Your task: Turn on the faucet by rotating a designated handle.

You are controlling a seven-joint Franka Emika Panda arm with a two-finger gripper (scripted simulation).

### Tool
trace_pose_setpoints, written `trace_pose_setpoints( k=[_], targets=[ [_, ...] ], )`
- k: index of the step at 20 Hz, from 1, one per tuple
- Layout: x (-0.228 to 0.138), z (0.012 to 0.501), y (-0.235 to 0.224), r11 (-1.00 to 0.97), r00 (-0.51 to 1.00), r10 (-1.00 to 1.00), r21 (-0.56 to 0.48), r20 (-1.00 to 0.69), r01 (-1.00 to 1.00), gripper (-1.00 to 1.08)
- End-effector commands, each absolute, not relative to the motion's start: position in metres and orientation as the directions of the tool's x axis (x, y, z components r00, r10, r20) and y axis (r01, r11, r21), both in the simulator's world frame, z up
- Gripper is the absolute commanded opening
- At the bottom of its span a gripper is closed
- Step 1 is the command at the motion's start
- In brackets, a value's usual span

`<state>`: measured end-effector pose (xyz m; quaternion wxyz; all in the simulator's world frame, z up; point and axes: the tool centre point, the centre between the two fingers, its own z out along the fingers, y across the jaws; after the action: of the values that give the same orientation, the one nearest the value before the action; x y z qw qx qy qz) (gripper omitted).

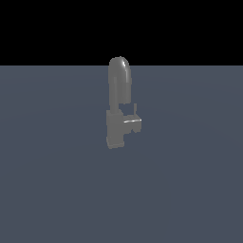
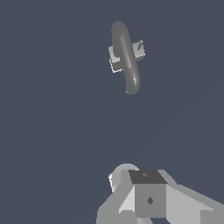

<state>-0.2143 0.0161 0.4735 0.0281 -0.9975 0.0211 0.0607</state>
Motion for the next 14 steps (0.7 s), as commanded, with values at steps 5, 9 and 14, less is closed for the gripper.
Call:
trace_pose_setpoints(
  k=[5,9,14],
  targets=[
    [-0.18,0.464,0.015,-0.985,0.971,-0.101,-0.112,-0.216,-0.128,-1.0],
    [-0.159,0.457,0.013,-0.972,0.951,-0.137,-0.146,-0.278,-0.183,-1.0],
    [-0.132,0.445,0.009,-0.949,0.917,-0.178,-0.184,-0.357,-0.256,-1.0]
  ],
)
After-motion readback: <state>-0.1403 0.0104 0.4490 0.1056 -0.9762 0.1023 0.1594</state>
